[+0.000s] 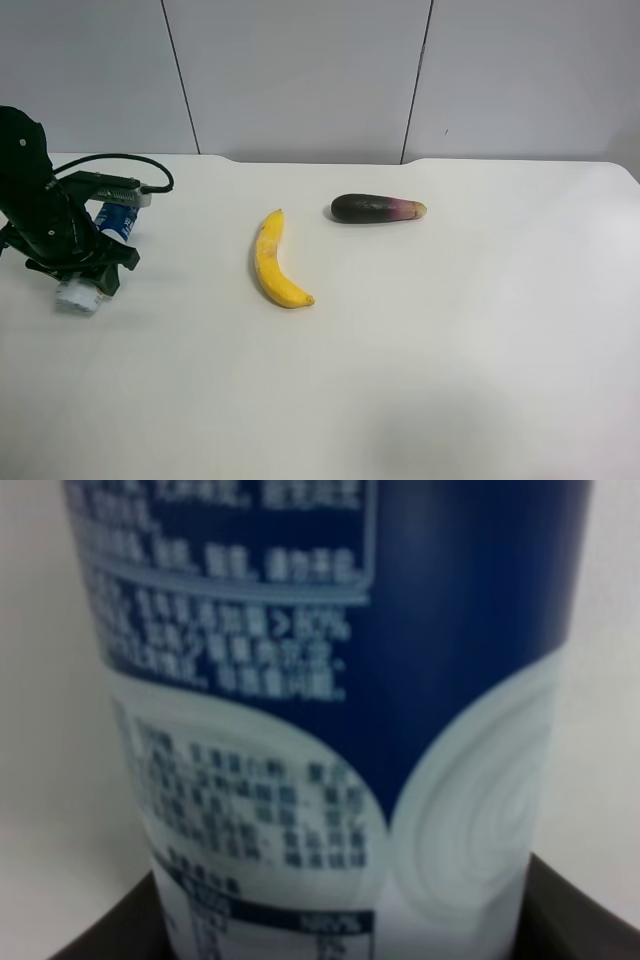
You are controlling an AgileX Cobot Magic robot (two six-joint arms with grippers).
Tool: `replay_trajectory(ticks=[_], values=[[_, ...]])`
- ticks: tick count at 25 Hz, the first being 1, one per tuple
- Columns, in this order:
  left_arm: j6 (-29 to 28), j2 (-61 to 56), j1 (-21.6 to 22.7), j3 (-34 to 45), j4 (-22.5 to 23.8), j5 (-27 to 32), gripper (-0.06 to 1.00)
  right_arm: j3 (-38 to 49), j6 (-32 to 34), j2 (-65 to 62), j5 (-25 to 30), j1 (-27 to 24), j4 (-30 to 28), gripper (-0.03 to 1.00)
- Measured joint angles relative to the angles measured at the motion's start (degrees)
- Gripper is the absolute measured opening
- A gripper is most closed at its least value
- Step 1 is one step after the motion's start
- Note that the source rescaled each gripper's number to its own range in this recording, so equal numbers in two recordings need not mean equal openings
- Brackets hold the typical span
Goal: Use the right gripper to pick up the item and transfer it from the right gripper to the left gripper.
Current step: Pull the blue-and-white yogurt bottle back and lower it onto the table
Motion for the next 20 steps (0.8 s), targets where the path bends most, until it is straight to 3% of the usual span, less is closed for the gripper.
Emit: replay_trajectory(ticks=[8, 9, 10, 13, 14, 17, 20], values=[[-1.0, 0.1, 0.0, 0.0, -0.6, -0.2, 0.01, 0.0, 0.0, 0.0, 0.0, 0.0, 0.0, 0.95], [-1.1, 0.1, 0.0, 0.0, -0.6, -0.2, 0.04, 0.0, 0.0, 0.0, 0.0, 0.0, 0.0, 0.95], [-1.6, 0.1, 0.0, 0.0, -0.7, -0.4, 0.19, 0.0, 0.0, 0.0, 0.0, 0.0, 0.0, 0.95], [-1.6, 0.1, 0.0, 0.0, -0.6, -1.6, 0.78, 0.0, 0.0, 0.0, 0.0, 0.0, 0.0, 0.95], [-1.6, 0.2, 0.0, 0.0, -0.4, -1.6, 0.88, 0.0, 0.0, 0.0, 0.0, 0.0, 0.0, 0.95], [-1.6, 0.2, 0.0, 0.0, -0.4, -1.3, 0.97, 0.0, 0.0, 0.0, 0.0, 0.0, 0.0, 0.95], [-1.6, -0.8, 0.0, 0.0, -0.3, 0.9, 0.99, 0.0, 0.0, 0.0, 0.0, 0.0, 0.0, 0.95]])
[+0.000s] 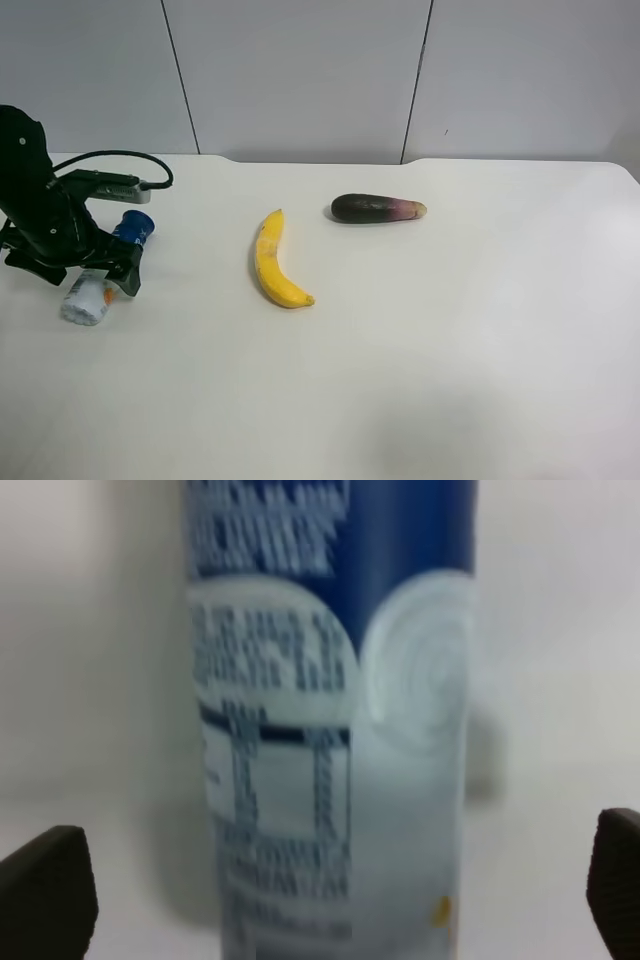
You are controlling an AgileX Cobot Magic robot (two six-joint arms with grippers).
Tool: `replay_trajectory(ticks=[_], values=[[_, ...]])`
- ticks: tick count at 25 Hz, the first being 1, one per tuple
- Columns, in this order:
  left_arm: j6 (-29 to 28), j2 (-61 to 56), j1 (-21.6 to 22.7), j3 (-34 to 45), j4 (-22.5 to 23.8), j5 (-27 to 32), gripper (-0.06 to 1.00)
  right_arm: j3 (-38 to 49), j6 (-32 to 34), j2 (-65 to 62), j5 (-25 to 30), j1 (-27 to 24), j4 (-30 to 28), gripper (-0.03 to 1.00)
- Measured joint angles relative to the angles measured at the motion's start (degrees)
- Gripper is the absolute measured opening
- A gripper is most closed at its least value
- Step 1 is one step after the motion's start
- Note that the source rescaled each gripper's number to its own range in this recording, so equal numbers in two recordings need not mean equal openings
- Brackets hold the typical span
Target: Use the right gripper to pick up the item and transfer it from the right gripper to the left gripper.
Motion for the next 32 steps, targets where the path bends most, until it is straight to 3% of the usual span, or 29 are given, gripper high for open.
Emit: replay_trajectory(ticks=[8, 14, 17, 21, 32], values=[[0.0, -14.1, 0.0, 0.0, -1.7, 8.7, 0.99, 0.0, 0.0, 0.0, 0.0, 0.0, 0.0, 0.95], [0.0, -30.8, 0.0, 0.0, -3.5, 23.5, 0.99, 0.0, 0.0, 0.0, 0.0, 0.0, 0.0, 0.95], [-1.3, -40.1, 0.0, 0.0, -3.8, 27.9, 0.99, 0.0, 0.0, 0.0, 0.0, 0.0, 0.0, 0.95], [-1.7, -53.5, 0.0, 1.3, -4.6, 29.5, 0.99, 0.0, 0.0, 0.0, 0.0, 0.0, 0.0, 0.95], [-1.7, -89.8, 0.0, 16.6, -4.8, 32.2, 0.99, 0.0, 0.0, 0.0, 0.0, 0.0, 0.0, 0.95]])
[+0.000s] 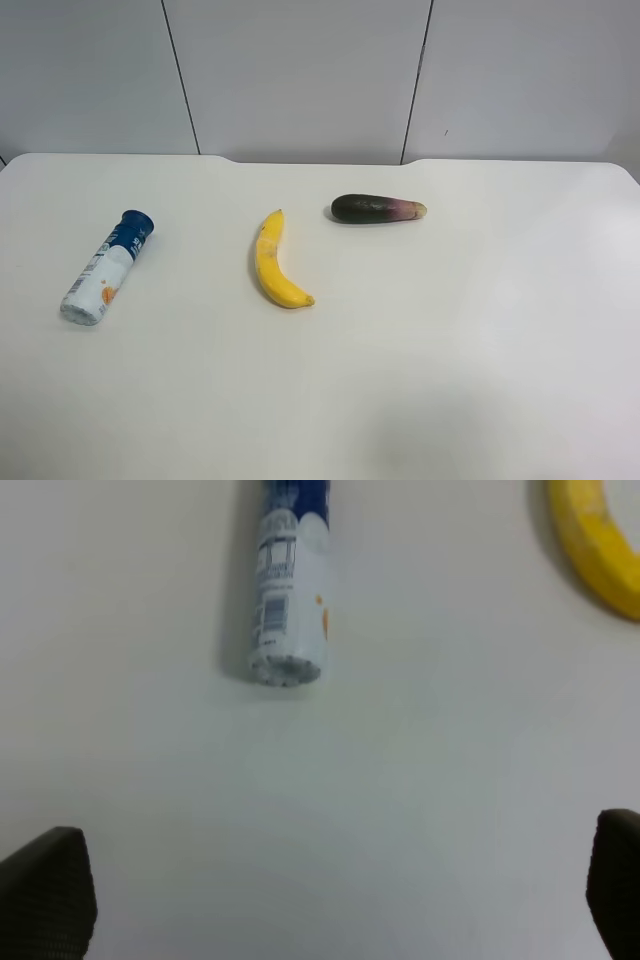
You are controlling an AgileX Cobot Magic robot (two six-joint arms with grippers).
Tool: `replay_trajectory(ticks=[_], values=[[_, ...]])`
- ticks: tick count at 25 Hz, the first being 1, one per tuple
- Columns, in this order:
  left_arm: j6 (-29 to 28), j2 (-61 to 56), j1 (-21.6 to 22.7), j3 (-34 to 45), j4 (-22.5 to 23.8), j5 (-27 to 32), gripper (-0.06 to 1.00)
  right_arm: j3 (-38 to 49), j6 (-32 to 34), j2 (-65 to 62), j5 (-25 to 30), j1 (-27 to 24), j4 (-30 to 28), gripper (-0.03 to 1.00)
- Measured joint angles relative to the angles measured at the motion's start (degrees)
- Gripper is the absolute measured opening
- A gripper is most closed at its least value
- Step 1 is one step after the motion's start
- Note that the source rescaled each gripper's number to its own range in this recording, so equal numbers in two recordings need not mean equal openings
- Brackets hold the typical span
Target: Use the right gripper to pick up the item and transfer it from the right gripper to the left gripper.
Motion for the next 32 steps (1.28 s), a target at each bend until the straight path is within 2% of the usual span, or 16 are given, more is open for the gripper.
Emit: replay_trajectory(ticks=[7, 16, 32], values=[[0.1, -14.5, 0.0, 5.7, 0.0, 0.7, 0.99, 0.0, 0.0, 0.0, 0.0, 0.0, 0.0, 0.95], [2.3, -15.0, 0.0, 8.2, 0.0, -4.3, 0.99, 0.0, 0.0, 0.0, 0.0, 0.0, 0.0, 0.95], [2.3, -15.0, 0.0, 8.2, 0.0, -4.7, 1.0, 0.0, 0.0, 0.0, 0.0, 0.0, 0.0, 0.95]])
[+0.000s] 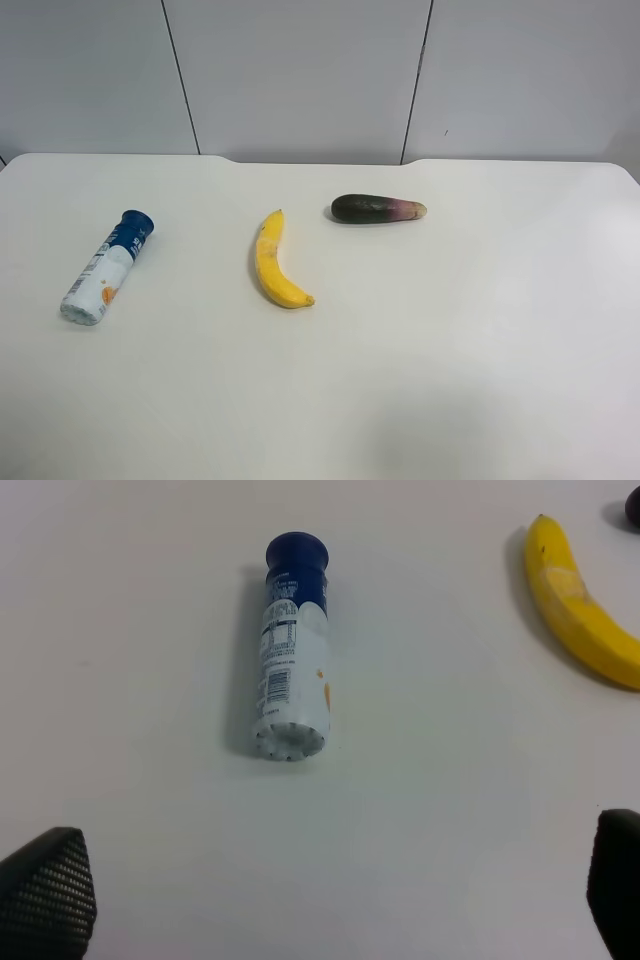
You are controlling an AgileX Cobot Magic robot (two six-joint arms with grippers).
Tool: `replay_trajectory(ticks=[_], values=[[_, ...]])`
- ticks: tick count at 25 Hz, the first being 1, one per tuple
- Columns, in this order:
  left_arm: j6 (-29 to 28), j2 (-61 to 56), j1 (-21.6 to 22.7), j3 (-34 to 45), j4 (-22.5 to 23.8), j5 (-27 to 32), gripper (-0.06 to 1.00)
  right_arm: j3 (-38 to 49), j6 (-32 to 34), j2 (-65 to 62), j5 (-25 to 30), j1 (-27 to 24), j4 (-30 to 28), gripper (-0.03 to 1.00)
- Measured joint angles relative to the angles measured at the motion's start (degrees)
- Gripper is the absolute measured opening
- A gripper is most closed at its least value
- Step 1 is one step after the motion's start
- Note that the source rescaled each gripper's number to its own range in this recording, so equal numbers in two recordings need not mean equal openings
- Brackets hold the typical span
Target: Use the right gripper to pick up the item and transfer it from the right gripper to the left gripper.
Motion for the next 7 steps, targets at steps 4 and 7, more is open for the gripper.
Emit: replay_trajectory(ticks=[4, 7], values=[[0.0, 0.0, 0.0, 0.0, 0.0, 0.0, 1.0, 0.0, 0.0, 0.0, 0.0, 0.0, 0.0, 0.95], [0.0, 0.0, 0.0, 0.0, 0.0, 0.0, 1.0, 0.0, 0.0, 0.0, 0.0, 0.0, 0.0, 0.95]])
